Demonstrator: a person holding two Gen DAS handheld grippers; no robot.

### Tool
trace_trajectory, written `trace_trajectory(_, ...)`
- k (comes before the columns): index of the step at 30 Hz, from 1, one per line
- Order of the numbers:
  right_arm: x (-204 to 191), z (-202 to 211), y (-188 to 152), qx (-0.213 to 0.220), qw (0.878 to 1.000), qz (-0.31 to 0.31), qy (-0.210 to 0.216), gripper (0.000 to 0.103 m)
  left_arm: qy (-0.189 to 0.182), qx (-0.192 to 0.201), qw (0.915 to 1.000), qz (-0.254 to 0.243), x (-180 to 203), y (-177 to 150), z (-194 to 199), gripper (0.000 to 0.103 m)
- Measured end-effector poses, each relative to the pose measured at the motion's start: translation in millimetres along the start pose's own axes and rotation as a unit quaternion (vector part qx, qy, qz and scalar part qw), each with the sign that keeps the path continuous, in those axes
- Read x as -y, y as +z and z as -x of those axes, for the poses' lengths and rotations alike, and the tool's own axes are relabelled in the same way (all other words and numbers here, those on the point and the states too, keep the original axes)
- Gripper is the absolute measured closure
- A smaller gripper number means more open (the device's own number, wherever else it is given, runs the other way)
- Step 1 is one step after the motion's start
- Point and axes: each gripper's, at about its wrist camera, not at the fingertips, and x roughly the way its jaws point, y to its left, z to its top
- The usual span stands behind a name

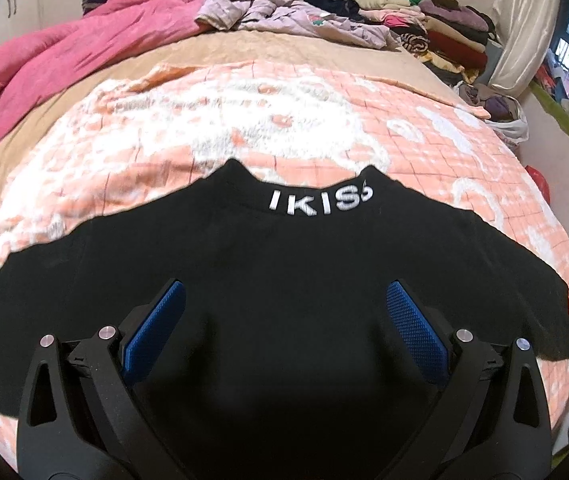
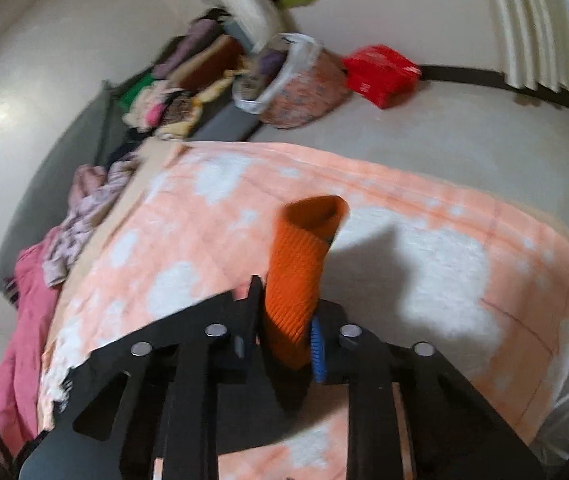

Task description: Fold small clothes

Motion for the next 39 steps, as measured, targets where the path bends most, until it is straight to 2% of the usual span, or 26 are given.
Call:
trace_trajectory(7, -82.3, 23.0, -8.8, -0.003, 0.994, 0.074, 0.074, 0.087, -0.018, -0.004, 0.9998, -0.004, -4.3, 9.7, 3.3, 0.008)
trace_trajectory(13, -168.0, 31.4, -35.4, -0.021, 0.98, 0.134, 0.148, 0.087, -0.028, 0.009, 0.9996, -0.001, -23.5, 16.8, 19.5, 0.008)
trace_trajectory(18, -227.1, 27.4, -69.0, -0.047, 0.965, 0.173, 0.189, 0.087, -0.036, 0.01, 0.9991, 0.017, -50.0, 19.2, 30.8, 0.008)
trace_trajectory(23, -274.3, 22.8, -103.7, -0.074, 0.951, 0.209, 0.214, 0.087, -0.03, 0.015, 0.9985, 0.042, -77.6, 18.4, 38.7, 0.008)
trace_trajectory(29, -321.9, 19.3, -150.5, -0.106, 0.935, 0.245, 0.234, 0.087, -0.048, 0.014, 0.9962, 0.071, -102.5, 13.9, 48.0, 0.008)
trace_trajectory(33, -339.5, 15.1, -176.2, -0.128, 0.926, 0.261, 0.241, 0.087, -0.059, 0.009, 0.9942, 0.09, -116.3, 9.0, 50.2, 0.008)
trace_trajectory(38, -363.0, 10.7, -208.4, -0.153, 0.911, 0.291, 0.25, 0.084, -0.072, 0.009, 0.9897, 0.123, -135.7, 2.5, 53.5, 0.008)
trace_trajectory(39, -366.3, 10.2, -215.0, -0.157, 0.908, 0.297, 0.25, 0.078, -0.076, 0.008, 0.9886, 0.13, -139.4, 1.2, 54.0, 0.009)
